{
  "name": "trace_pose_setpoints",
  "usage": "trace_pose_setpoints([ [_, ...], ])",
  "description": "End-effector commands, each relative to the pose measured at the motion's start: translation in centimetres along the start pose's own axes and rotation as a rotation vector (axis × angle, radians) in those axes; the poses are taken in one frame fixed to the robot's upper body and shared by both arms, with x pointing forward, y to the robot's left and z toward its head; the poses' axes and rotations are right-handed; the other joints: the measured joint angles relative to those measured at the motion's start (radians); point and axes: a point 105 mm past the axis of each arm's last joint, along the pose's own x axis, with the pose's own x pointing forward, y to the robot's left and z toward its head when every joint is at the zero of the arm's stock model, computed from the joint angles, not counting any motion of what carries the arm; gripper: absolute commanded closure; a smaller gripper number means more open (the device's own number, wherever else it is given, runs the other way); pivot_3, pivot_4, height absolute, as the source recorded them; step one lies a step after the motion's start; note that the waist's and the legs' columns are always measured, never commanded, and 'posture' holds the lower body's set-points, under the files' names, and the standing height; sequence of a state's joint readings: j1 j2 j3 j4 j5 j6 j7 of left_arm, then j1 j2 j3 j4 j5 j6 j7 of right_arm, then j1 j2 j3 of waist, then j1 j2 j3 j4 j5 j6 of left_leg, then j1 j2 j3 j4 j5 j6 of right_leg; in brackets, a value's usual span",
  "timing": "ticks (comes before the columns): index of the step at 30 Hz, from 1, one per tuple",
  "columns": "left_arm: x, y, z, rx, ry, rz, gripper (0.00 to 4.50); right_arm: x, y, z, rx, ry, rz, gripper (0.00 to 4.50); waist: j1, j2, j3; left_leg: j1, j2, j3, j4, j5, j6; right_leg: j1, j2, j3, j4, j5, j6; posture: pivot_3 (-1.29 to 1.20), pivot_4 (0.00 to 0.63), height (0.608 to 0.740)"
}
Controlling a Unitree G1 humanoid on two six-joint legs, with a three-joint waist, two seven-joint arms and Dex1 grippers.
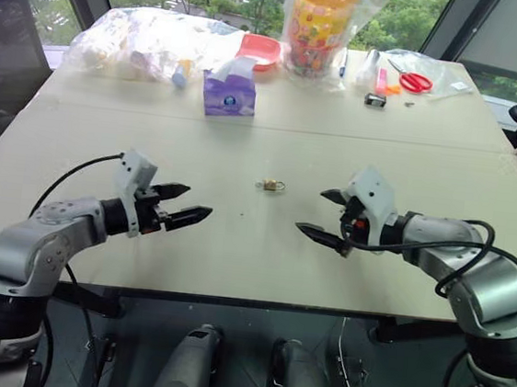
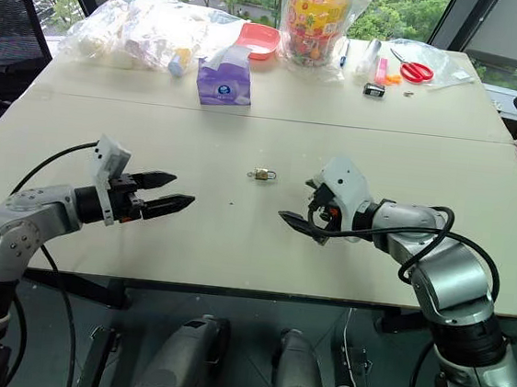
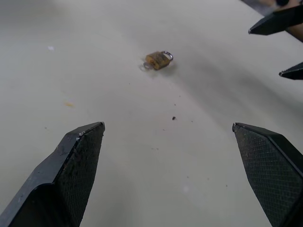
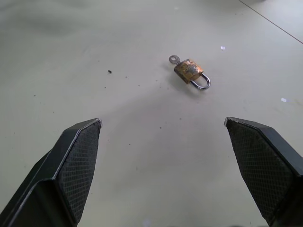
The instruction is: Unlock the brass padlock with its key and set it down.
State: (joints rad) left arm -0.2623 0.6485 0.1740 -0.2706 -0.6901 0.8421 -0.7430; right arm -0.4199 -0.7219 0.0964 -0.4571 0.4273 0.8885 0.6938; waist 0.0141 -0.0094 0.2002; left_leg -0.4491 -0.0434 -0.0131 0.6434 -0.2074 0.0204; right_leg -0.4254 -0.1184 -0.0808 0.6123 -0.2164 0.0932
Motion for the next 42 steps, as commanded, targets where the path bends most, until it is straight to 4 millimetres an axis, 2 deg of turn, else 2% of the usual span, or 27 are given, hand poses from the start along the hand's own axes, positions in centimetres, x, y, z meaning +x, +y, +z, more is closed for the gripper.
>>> trace_pose_setpoints([
  [1,-0.4,-0.2,1.0,0.023,-0.031,-0.004,0.00,0.2,-0.1,1.2,-0.039,-0.040,-0.002,0.15,0.000,0.000,0.000,0.000,0.000,0.000,0.000,0.000,0.000,0.000,0.000,0.000,0.000,0.000,0.000,0.00,0.150,0.740],
  [10,-0.3,-0.4,1.0,0.015,-0.042,-0.008,0.00,0.4,-0.2,1.2,-0.053,-0.030,-0.008,0.15,0.000,0.000,0.000,0.000,0.000,0.001,0.000,0.000,0.000,0.001,0.000,0.000,0.000,0.000,0.000,0.00,0.150,0.740],
  [14,0.0,-0.4,0.8,0.042,-0.023,-0.013,0.00,0.8,-0.9,0.4,-0.085,0.027,-0.043,0.15,0.000,0.000,0.000,0.000,0.000,0.001,0.000,0.000,0.000,0.001,0.000,0.000,0.000,0.000,0.000,0.00,0.150,0.740],
  [18,-0.4,0.4,1.2,0.129,0.039,-0.037,0.00,2.9,-1.7,1.1,-0.090,0.039,-0.009,0.15,-0.004,0.000,0.000,0.000,0.000,0.002,0.000,0.000,0.000,0.000,0.001,0.000,0.001,0.001,-0.001,0.00,0.150,0.740],
  [22,-1.7,0.9,1.9,0.182,0.120,-0.094,0.00,5.6,-2.8,0.8,-0.210,0.173,0.056,0.15,-0.010,0.001,0.000,0.000,0.003,0.005,0.001,0.001,0.002,-0.002,0.004,0.000,0.002,0.002,-0.003,0.00,0.150,0.740],
  [25,-2.3,1.1,1.5,0.199,0.167,-0.103,0.00,7.3,-3.4,1.8,-0.196,0.161,0.091,0.15,-0.010,0.001,0.000,0.000,0.003,0.006,0.000,0.002,0.002,-0.004,0.005,0.000,0.001,0.002,-0.003,0.00,0.150,0.740],
  [28,-2.7,1.4,1.8,0.193,0.141,-0.079,0.00,9.2,-4.2,1.9,-0.197,0.167,0.112,0.15,-0.010,0.001,0.001,-0.001,0.003,0.006,-0.001,0.002,0.003,-0.002,0.005,0.001,0.001,0.002,-0.002,0.00,0.150,0.740],
  [35,-2.7,0.6,1.7,0.166,0.085,-0.038,0.00,12.0,-5.1,2.4,-0.164,0.160,0.163,0.15,-0.022,0.001,0.001,-0.001,0.003,0.007,-0.001,0.003,0.002,-0.002,0.006,0.002,0.003,0.005,0.001,0.00,0.150,0.740],
  [41,-2.7,0.1,1.5,0.145,0.058,-0.006,0.00,13.4,-5.1,1.9,-0.148,0.184,0.186,0.15,-0.031,0.001,0.001,0.001,0.003,0.007,-0.002,0.004,-0.001,-0.003,0.006,0.003,0.008,0.005,0.002,0.00,0.150,0.740],
  [42,-2.7,0.1,1.5,0.144,0.057,-0.001,0.00,13.5,-5.0,1.9,-0.158,0.189,0.187,0.38,-0.032,0.001,0.001,0.003,0.003,0.007,-0.003,0.005,-0.002,-0.002,0.006,0.003,0.008,0.005,0.002,0.00,0.150,0.740],
])
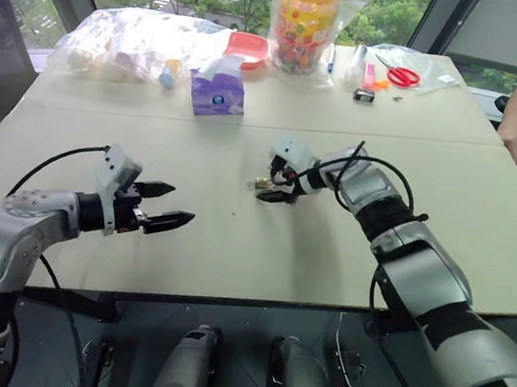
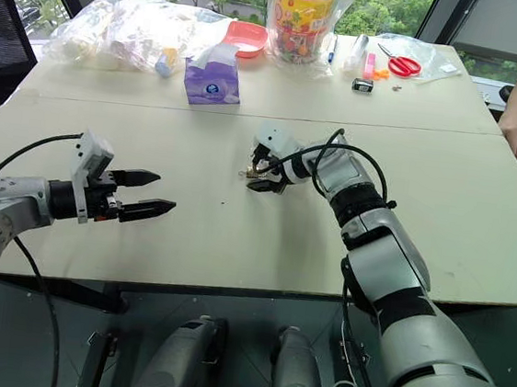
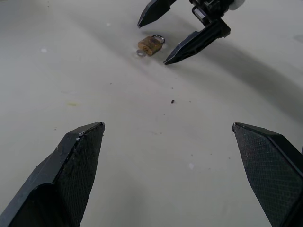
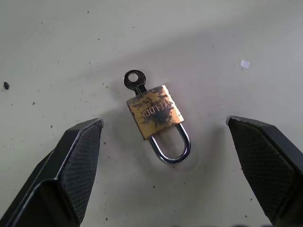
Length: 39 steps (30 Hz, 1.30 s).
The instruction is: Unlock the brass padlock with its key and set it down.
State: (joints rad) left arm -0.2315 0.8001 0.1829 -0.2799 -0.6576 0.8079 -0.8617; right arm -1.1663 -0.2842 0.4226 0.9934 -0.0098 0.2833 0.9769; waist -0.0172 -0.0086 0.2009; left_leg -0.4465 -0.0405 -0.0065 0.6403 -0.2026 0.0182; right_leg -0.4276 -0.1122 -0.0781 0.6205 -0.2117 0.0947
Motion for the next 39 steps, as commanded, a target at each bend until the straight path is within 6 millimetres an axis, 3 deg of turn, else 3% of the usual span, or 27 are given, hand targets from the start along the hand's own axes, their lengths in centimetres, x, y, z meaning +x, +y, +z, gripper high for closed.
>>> trace_pose_setpoints([
  [1,-0.5,-0.3,1.1,0.027,-0.042,0.021,0.00,0.2,-0.2,1.2,-0.050,-0.016,-0.001,0.69,-0.002,0.000,0.000,0.002,0.000,0.000,-0.002,0.001,-0.001,0.000,0.000,0.001,0.000,0.000,0.000,0.00,0.150,0.740],
  [2,-0.5,-0.3,1.1,0.025,-0.042,0.024,0.00,0.3,0.0,1.2,-0.069,-0.015,0.010,0.96,-0.003,0.000,0.000,0.004,0.000,0.001,-0.004,0.002,-0.003,0.001,0.000,0.001,0.000,0.000,0.000,0.00,0.150,0.740],
  [7,-0.5,-0.1,1.0,0.011,-0.048,0.038,0.00,1.0,0.9,1.8,-0.191,-0.041,0.034,3.66,-0.002,0.000,0.000,0.006,0.002,0.000,-0.008,0.005,-0.007,-0.001,0.003,0.003,0.004,0.000,-0.002,0.00,0.150,0.740],
  [8,-0.4,0.0,1.0,0.010,-0.047,0.037,0.00,1.0,0.9,1.8,-0.207,-0.039,0.034,3.81,-0.002,0.000,0.000,0.006,0.002,0.000,-0.008,0.005,-0.007,-0.002,0.003,0.004,0.005,0.000,-0.002,0.00,0.150,0.740],
  [13,0.2,0.3,1.4,-0.001,-0.068,0.026,0.00,0.2,0.5,1.8,-0.239,-0.058,0.021,3.80,0.000,0.000,0.000,0.006,0.002,0.001,-0.008,0.005,-0.008,-0.003,0.004,0.006,0.007,0.000,-0.002,0.00,0.150,0.740],
  [18,1.1,1.5,3.9,-0.086,-0.207,-0.022,0.00,-2.9,-0.2,4.6,-0.461,-0.207,-0.100,3.80,0.008,0.000,0.000,0.005,0.001,0.000,-0.007,0.006,-0.008,-0.003,0.004,0.006,0.008,0.000,-0.002,0.00,0.150,0.740],
  [23,2.1,1.8,5.8,-0.168,-0.292,-0.151,0.00,-6.4,1.9,7.3,-0.690,-0.336,-0.205,3.80,0.001,-0.001,0.000,0.005,0.002,0.001,-0.007,0.006,-0.008,-0.003,0.005,0.006,0.008,0.000,-0.002,0.00,0.150,0.740],
  [29,4.5,1.6,7.7,-0.188,-0.320,-0.281,0.00,-7.9,4.1,9.1,-0.769,-0.406,-0.286,3.80,0.006,-0.001,0.000,0.006,0.004,0.002,-0.006,0.006,-0.008,-0.003,0.006,0.007,0.010,0.001,-0.002,0.00,0.150,0.740],
  [35,6.7,1.3,8.6,-0.173,-0.304,-0.349,2.55,-8.1,4.7,9.6,-0.764,-0.412,-0.312,3.80,0.006,-0.001,0.000,0.005,0.004,0.002,0.001,0.005,-0.006,0.000,0.006,0.008,0.009,0.001,-0.002,0.00,0.150,0.740],
  [39,7.3,1.3,9.3,-0.169,-0.318,-0.373,2.55,-8.2,4.8,9.4,-0.758,-0.405,-0.322,3.80,0.006,-0.001,0.000,0.005,0.004,0.002,0.002,0.005,-0.006,0.000,0.006,0.008,0.009,0.001,-0.002,0.00,0.150,0.740],
])
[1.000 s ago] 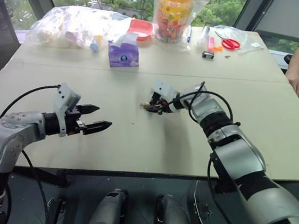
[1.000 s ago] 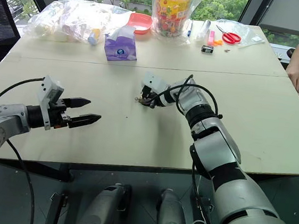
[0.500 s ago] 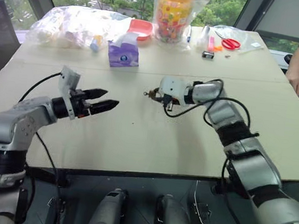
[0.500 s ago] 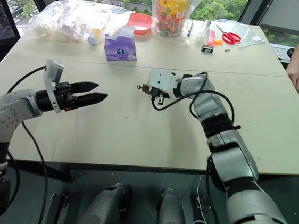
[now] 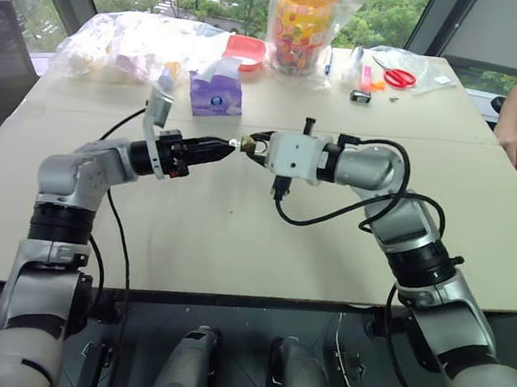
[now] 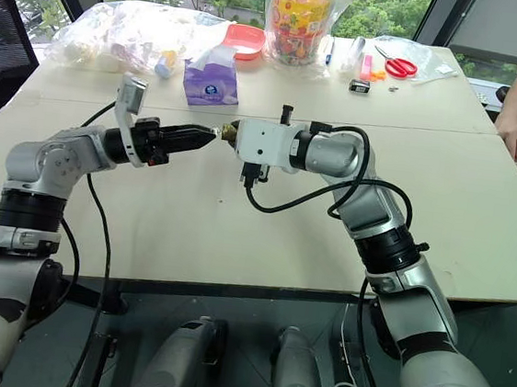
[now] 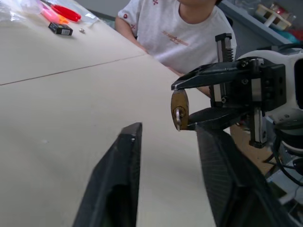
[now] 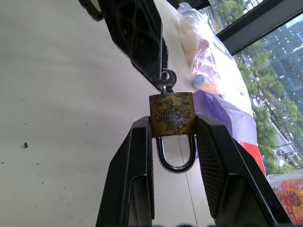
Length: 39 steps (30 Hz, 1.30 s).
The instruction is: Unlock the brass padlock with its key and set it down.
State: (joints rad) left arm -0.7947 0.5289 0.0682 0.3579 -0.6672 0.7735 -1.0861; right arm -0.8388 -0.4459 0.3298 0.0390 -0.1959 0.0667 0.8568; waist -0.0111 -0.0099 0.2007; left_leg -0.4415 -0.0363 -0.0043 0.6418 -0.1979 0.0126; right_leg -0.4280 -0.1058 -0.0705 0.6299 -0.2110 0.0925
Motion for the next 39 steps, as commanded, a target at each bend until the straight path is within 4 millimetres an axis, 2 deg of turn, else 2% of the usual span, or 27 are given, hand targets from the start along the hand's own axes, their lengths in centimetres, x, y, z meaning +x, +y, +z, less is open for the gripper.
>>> trace_pose_setpoints([
  [1,0.4,-0.5,1.7,0.053,-0.032,-0.038,2.55,-0.7,-1.1,1.1,-0.036,-0.021,-0.053,3.80,0.000,0.000,0.000,0.000,0.000,0.000,0.000,0.000,0.000,0.000,0.000,0.000,0.000,0.000,0.000,0.00,0.150,0.740],
  [5,0.6,-0.4,1.8,0.057,-0.028,-0.042,2.55,-0.8,-1.0,1.0,-0.034,-0.013,-0.056,3.80,-0.001,0.000,0.000,0.000,0.000,0.000,0.000,0.000,0.000,0.000,0.000,0.000,0.000,0.000,0.000,0.00,0.150,0.740],
  [7,0.6,-0.5,1.7,0.054,-0.029,-0.054,3.07,-0.8,-1.0,1.0,-0.034,-0.012,-0.057,3.80,-0.001,0.000,0.000,0.000,0.000,0.000,0.000,0.000,0.000,0.000,0.000,0.000,0.000,0.000,0.000,0.00,0.150,0.740],
  [10,0.6,-0.7,1.5,0.057,-0.014,-0.068,4.27,-0.8,-1.0,1.0,-0.034,-0.011,-0.057,3.80,-0.001,0.000,0.000,0.000,0.000,0.000,0.001,0.000,0.000,0.000,0.000,0.000,0.000,0.000,0.000,0.00,0.150,0.740],
  [11,0.6,-0.7,1.3,0.060,-0.008,-0.066,4.43,-0.8,-1.0,1.0,-0.033,-0.011,-0.057,3.80,-0.001,0.000,0.000,0.000,0.000,0.000,0.001,0.000,0.001,0.000,0.000,0.000,0.000,0.000,0.000,0.00,0.150,0.740],
  [19,0.7,-0.1,1.3,0.145,0.010,-0.018,4.43,-0.7,-0.7,1.1,-0.028,-0.014,-0.037,3.80,0.000,0.000,0.000,-0.001,0.000,0.000,0.002,0.000,0.001,0.000,0.000,0.000,0.000,0.000,0.000,0.00,0.150,0.740],
  [22,1.1,0.1,0.8,0.271,0.064,0.007,4.43,-0.7,-0.5,1.0,-0.017,-0.013,-0.026,3.80,0.001,0.000,0.000,-0.001,0.000,0.000,0.002,-0.001,0.001,0.000,0.000,0.000,0.000,0.000,0.000,0.00,0.150,0.740],
  [27,2.0,-0.5,-0.1,0.597,0.177,-0.011,4.43,-0.6,-0.1,1.1,0.029,-0.019,0.003,3.80,0.000,0.000,0.000,-0.001,0.000,0.000,0.002,-0.001,0.001,0.000,0.000,0.000,0.000,0.000,0.000,0.00,0.150,0.740],
  [32,2.5,-1.1,0.0,0.739,0.165,-0.044,4.43,-0.5,0.1,1.1,0.048,-0.013,0.017,3.80,0.000,0.000,0.000,-0.001,0.001,0.000,0.002,-0.001,0.001,0.000,0.000,0.000,0.000,0.000,-0.001,0.00,0.150,0.740],
  [34,2.4,-0.8,-0.3,0.718,0.185,-0.040,4.43,-0.5,0.0,1.1,0.045,-0.012,0.016,3.80,0.001,0.000,0.000,-0.001,0.001,0.000,0.002,-0.001,0.001,0.000,0.000,0.000,0.000,0.000,-0.001,0.00,0.150,0.740],
  [36,2.2,-0.3,0.1,0.554,0.165,-0.009,4.43,-0.5,-0.1,1.1,0.036,-0.012,0.010,3.80,0.002,0.000,0.000,-0.001,0.001,0.000,0.002,-0.001,0.001,0.000,0.000,0.000,0.000,0.000,0.000,0.00,0.150,0.740],
  [38,1.6,-0.6,0.9,0.396,0.117,-0.038,4.43,-0.5,-0.3,1.1,0.017,-0.006,0.001,3.80,0.000,0.000,0.000,-0.002,0.001,0.000,0.003,-0.001,0.001,0.000,0.001,0.000,0.000,0.000,0.000,0.00,0.150,0.740],
  [39,1.4,-0.7,1.1,0.341,0.107,-0.051,4.18,-0.5,-0.3,1.1,0.009,-0.003,-0.004,3.80,-0.001,0.000,0.000,-0.002,0.001,0.000,0.003,-0.001,0.002,0.000,0.001,0.000,0.000,0.000,0.000,0.00,0.150,0.740],
])
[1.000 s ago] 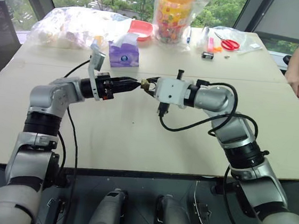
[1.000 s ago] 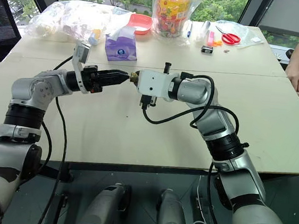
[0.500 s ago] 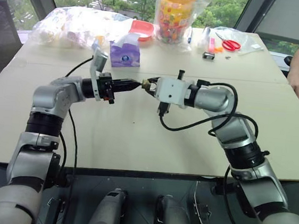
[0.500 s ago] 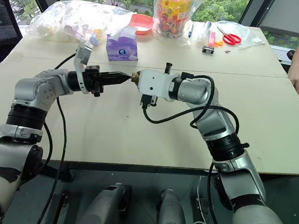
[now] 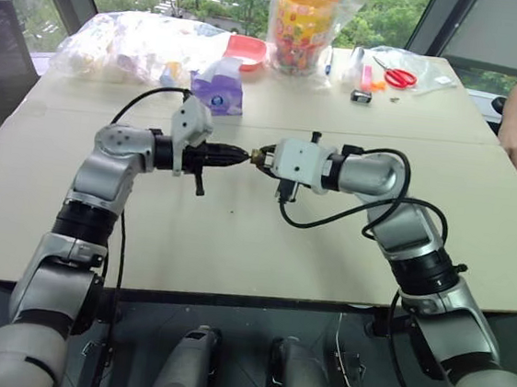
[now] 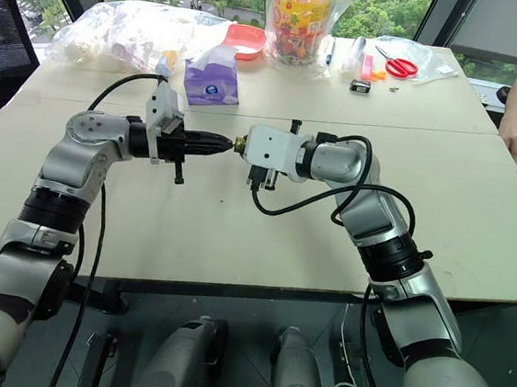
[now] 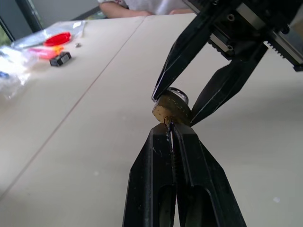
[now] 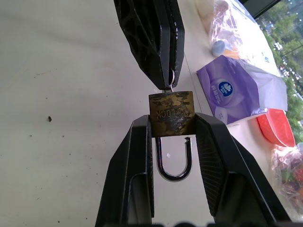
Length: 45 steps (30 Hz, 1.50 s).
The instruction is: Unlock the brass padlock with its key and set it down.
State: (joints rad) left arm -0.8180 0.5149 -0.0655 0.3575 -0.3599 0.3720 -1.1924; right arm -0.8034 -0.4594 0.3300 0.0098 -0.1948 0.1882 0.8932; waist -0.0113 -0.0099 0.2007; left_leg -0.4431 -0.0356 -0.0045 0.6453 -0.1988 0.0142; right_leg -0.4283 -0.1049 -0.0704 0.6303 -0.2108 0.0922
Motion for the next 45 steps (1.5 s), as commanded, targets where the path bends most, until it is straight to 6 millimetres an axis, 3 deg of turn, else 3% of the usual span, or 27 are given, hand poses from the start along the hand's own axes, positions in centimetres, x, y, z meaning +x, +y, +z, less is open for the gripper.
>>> trace_pose_setpoints([
  [1,-1.1,0.0,1.6,-0.171,-0.069,-0.053,3.88,-0.3,-1.3,2.8,-0.095,-0.085,-0.052,3.80,-0.002,0.000,0.000,0.000,0.000,0.000,0.000,0.000,0.000,0.000,0.000,0.000,0.000,0.000,0.000,0.00,0.150,0.740],
  [4,-1.9,0.3,1.2,-0.255,-0.067,-0.037,2.70,-0.3,-1.4,2.8,-0.103,-0.085,-0.062,3.80,-0.003,0.000,0.000,0.000,0.000,0.000,0.000,0.000,0.000,0.000,0.001,0.000,0.000,0.000,0.000,0.00,0.150,0.740],
  [10,-1.9,0.8,2.0,-0.282,-0.121,-0.014,2.70,-0.3,-1.7,3.0,-0.111,-0.092,-0.075,3.80,0.002,0.000,0.000,0.000,0.001,0.000,0.001,0.000,0.000,0.000,0.001,0.000,0.000,0.000,0.000,0.00,0.150,0.740],
  [22,0.3,0.4,2.0,-0.311,-0.144,-0.069,2.70,-0.2,-1.6,3.6,-0.116,-0.108,-0.081,3.80,0.000,0.000,0.000,0.000,0.001,0.000,0.001,0.000,0.000,0.000,0.001,0.000,0.000,0.000,0.000,0.00,0.150,0.740],
  [29,0.2,0.5,2.2,-0.327,-0.159,-0.082,2.70,-0.2,-1.6,3.4,-0.118,-0.098,-0.087,3.80,-0.001,0.000,0.000,0.000,0.001,0.000,0.001,0.000,0.000,0.000,0.001,0.000,0.000,0.000,0.000,0.00,0.150,0.740],
  [32,0.2,0.4,2.0,-0.325,-0.147,-0.088,3.57,-0.1,-1.6,3.5,-0.118,-0.101,-0.088,3.80,0.000,0.000,0.000,0.000,0.001,0.000,0.001,0.000,0.000,0.000,0.001,0.000,0.000,0.000,0.000,0.00,0.150,0.740],
  [34,0.3,0.3,2.0,-0.322,-0.141,-0.093,4.38,-0.1,-1.7,3.5,-0.119,-0.103,-0.088,3.80,0.000,0.000,0.000,0.000,0.001,0.000,0.001,0.000,0.000,0.000,0.001,0.000,0.000,0.000,0.000,0.00,0.150,0.740],
  [42,0.3,0.6,2.1,-0.318,-0.154,-0.068,4.45,-0.1,-1.5,3.4,-0.106,-0.102,-0.084,3.80,0.000,0.000,0.000,0.000,0.001,0.000,0.001,0.000,0.000,0.000,0.001,0.000,0.000,0.000,0.000,0.00,0.150,0.740],
  [45,0.2,0.6,2.3,-0.329,-0.175,-0.062,4.50,-0.3,-1.7,3.2,-0.081,-0.096,-0.096,2.35,0.000,0.000,0.000,0.000,0.001,0.000,0.001,0.000,0.000,0.000,0.001,0.000,0.000,0.000,0.000,0.00,0.150,0.740],
])
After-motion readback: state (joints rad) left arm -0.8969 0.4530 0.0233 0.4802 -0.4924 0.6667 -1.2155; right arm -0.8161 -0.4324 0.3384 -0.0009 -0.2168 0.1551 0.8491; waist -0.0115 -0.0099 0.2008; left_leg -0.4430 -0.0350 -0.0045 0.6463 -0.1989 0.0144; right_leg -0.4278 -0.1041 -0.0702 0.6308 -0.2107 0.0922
